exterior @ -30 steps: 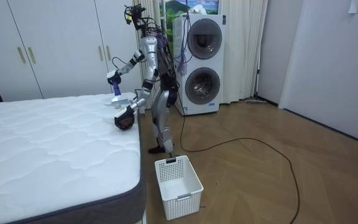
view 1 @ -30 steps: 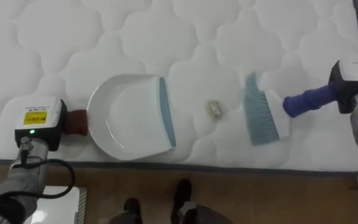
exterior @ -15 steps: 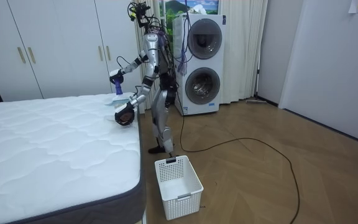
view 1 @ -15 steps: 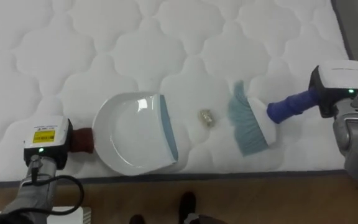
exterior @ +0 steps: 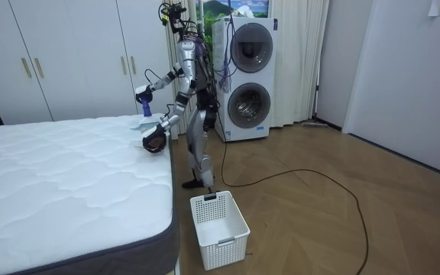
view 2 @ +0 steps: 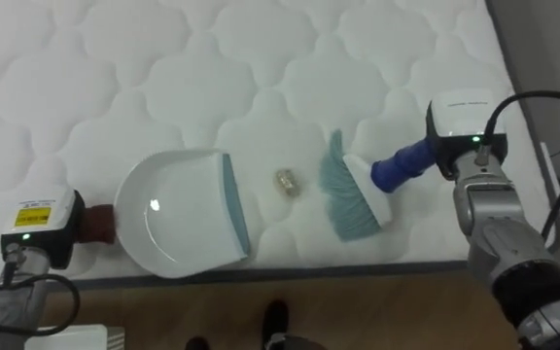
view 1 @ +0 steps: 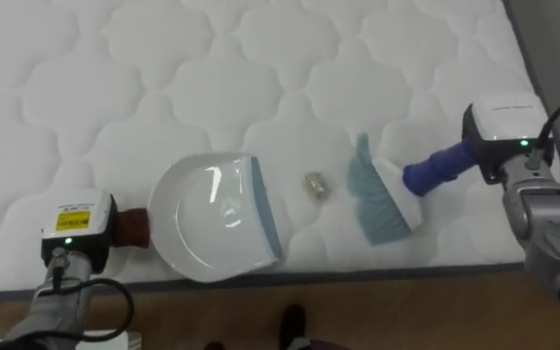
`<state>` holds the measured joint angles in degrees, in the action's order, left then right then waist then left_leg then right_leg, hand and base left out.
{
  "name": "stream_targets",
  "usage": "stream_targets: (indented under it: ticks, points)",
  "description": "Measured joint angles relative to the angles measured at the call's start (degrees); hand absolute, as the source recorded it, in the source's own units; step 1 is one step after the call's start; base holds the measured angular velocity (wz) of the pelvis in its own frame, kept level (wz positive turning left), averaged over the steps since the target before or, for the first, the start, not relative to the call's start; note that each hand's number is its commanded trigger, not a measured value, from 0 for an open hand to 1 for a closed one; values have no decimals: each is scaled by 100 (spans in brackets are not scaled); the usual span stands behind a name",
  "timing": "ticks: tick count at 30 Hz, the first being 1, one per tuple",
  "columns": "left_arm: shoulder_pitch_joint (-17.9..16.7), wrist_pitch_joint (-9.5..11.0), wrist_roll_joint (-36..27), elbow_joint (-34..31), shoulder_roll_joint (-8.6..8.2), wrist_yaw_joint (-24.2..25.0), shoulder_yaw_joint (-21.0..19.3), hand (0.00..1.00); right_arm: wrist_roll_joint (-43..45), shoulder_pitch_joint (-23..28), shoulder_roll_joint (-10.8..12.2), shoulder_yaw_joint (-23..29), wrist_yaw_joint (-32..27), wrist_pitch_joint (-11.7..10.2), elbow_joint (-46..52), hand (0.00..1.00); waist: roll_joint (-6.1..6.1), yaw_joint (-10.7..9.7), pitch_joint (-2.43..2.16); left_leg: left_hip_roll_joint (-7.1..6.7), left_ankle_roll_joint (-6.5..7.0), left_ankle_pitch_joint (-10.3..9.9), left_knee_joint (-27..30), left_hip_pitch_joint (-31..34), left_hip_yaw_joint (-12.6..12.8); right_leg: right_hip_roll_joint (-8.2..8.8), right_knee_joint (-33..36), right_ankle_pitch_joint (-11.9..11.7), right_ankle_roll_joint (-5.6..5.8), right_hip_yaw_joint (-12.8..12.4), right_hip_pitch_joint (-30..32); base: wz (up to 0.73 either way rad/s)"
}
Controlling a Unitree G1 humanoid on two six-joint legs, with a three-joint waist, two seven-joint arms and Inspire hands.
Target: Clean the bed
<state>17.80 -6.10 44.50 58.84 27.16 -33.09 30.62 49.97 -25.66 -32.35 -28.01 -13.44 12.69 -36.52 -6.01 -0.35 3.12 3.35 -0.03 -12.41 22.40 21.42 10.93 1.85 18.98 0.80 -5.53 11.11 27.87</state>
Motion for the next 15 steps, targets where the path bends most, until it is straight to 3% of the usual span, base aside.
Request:
stream_targets:
  ticks: [9, 15]
  points:
    - [-41, -24, 7, -44, -9, 1, -2, 100, 174, 97, -2, -2, 265, 121, 482, 100, 75, -4, -54, 10, -24, 34, -14, -12, -27, -19, -34, -19, -20, 15, -16, -1]
    - [-50, -27, 12, -103, -9, 1, 12, 100, 213, 125, -1, -3, 371, 121, 626, 100, 85, -6, -58, -2, -31, 38, -75, -36, -34, -10, -36, -29, -37, 35, -18, 1]
